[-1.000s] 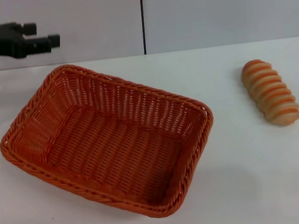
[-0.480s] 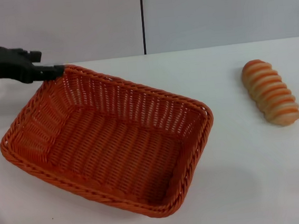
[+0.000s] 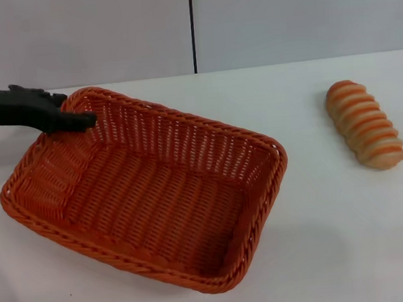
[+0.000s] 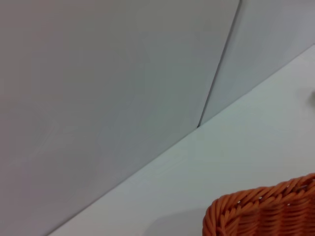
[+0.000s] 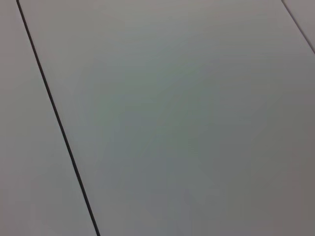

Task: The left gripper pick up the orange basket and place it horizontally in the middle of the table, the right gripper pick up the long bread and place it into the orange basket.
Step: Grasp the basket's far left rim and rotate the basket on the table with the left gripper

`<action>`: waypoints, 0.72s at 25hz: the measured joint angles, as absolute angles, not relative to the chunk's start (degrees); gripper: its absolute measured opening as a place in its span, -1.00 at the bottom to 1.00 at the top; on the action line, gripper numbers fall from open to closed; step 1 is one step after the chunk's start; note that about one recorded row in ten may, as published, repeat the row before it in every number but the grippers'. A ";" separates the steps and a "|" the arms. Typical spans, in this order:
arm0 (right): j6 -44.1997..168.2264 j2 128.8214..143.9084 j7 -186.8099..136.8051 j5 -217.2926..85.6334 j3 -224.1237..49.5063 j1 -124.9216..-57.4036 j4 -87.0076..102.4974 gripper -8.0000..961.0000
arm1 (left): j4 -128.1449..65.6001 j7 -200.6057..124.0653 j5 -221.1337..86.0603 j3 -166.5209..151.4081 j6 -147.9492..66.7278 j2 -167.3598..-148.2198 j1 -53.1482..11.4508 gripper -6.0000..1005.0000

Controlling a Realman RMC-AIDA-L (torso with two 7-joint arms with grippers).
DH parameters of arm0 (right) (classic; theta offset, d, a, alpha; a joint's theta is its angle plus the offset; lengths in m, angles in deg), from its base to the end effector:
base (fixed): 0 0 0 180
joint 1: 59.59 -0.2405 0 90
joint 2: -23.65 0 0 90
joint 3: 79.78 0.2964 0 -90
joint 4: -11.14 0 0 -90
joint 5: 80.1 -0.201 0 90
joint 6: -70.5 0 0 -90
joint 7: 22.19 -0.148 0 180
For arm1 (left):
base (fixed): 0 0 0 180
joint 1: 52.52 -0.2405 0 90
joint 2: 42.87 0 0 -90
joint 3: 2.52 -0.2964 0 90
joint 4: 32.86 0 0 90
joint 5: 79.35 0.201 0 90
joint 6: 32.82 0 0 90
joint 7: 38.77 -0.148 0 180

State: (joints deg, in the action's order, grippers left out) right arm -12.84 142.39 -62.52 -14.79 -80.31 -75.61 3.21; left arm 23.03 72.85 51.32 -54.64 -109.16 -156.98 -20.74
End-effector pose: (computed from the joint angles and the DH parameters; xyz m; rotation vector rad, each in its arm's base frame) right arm 0.4291 0.2630 0.0768 -1.0864 0.6897 0.9952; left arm -0.2988 0.3965 0.0351 -2.5249 -0.8594 -0.0677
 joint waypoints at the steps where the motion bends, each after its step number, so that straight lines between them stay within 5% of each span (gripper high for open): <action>1: -12.79 142.39 -62.52 -14.79 -80.30 -75.58 3.22 0.27 | 22.94 73.17 51.93 -54.64 -108.94 -157.28 -20.55 0.53; 8: -12.64 142.39 -62.52 -14.63 -80.37 -75.49 3.29 0.27 | 24.60 74.95 53.64 -54.64 -108.20 -158.52 -20.54 0.53; 14: -11.77 142.39 -62.20 -14.62 -80.65 -75.82 3.92 0.27 | 24.81 75.38 54.10 -54.64 -107.41 -159.08 -20.41 0.18; 16: -11.61 142.39 -62.20 -14.62 -80.67 -75.89 4.00 0.27 | 25.18 76.80 54.10 -54.64 -107.96 -159.12 -20.26 -0.29; 18: -11.58 142.39 -62.20 -14.62 -80.67 -75.89 4.01 0.27 | 25.28 77.02 54.08 -54.64 -108.09 -159.12 -20.24 -0.36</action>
State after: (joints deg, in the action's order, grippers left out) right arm -11.58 142.39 -62.20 -14.62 -80.67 -75.89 4.01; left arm 25.28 77.02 54.08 -54.64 -108.09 -159.12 -20.24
